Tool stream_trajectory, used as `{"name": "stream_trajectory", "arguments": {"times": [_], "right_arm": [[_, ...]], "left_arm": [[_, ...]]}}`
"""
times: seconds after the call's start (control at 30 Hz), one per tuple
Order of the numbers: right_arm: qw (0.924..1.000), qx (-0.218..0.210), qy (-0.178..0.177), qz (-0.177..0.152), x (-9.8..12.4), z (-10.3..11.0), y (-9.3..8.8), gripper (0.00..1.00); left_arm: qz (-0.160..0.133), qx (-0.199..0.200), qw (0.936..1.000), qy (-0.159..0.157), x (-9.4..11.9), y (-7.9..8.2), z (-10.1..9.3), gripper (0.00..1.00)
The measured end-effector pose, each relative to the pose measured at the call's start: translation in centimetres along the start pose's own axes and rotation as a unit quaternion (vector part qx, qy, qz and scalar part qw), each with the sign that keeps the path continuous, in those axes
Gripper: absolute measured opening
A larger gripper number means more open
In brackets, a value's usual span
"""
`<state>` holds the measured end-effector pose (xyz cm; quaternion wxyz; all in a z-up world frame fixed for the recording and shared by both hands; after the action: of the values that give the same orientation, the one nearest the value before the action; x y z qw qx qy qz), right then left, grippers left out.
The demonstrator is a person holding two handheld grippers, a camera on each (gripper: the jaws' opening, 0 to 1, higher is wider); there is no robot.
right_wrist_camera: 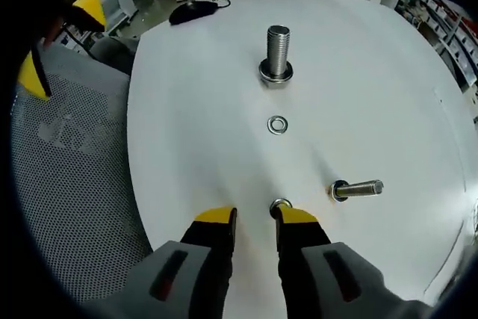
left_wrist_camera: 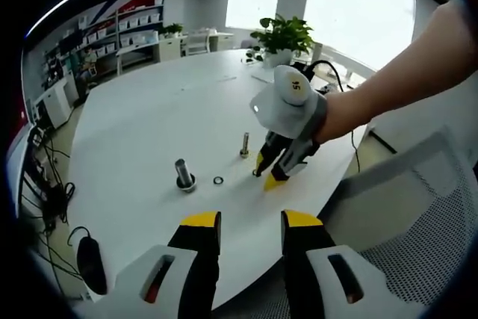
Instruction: Place the washer onto the threaded stud by aligning its center hole with the stud, sliding it down to the base, and recovering from edge contact or off-axis alignment until the washer reaches the visible bottom stop.
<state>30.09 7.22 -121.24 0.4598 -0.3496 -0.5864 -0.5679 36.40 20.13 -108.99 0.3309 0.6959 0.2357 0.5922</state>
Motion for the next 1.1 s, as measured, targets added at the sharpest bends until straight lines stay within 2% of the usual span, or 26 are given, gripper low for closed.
{"name": "stream_trajectory", "arguments": {"times": [0.17, 0.33, 0.73, 0.93, 1.0, 1.1], "right_arm": [[0.9998, 0.018, -0.005, -0.008, 0.5, -0.2, 0.4, 0.24], [0.9988, 0.045, -0.018, 0.003, 0.7, -1.2, 0.8, 0.24], [0.9972, 0.055, -0.014, 0.048, -0.1, -1.9, -0.2, 0.25], [0.9979, 0.053, -0.012, 0.036, 0.5, -1.4, -0.1, 0.24], [0.9950, 0.088, -0.001, 0.047, 0.4, -1.5, 0.2, 0.24], [0.9931, 0.098, 0.000, 0.064, 0.1, -1.7, 0.3, 0.23]], "left_arm": [[-0.001, 0.001, 1.0000, 0.002, 0.0, 0.0, 0.1, 0.30], [0.000, 0.000, 1.0000, 0.002, 0.0, 0.0, 0.1, 0.30], [0.000, 0.001, 1.0000, 0.003, 0.0, -0.2, 0.2, 0.30], [-0.001, 0.001, 1.0000, 0.003, -0.1, -0.2, 0.4, 0.30], [0.000, 0.001, 1.0000, 0.005, -0.1, -0.2, 0.3, 0.30], [-0.001, 0.003, 1.0000, 0.005, -0.1, -0.2, 0.4, 0.30]]}}
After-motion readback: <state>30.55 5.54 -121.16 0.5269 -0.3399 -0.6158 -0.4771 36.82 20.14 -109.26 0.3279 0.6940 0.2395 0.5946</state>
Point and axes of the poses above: the point that each gripper's makers call its tool centre point, and the gripper's own axes: x roughly backward along the fingers, z roughly to its left, y roughly out of its top, the point moved 3 cm from there along x, roughly backward along the fingers, and after that the axes turned 3 degrees about -x, right-handed, at the moved point
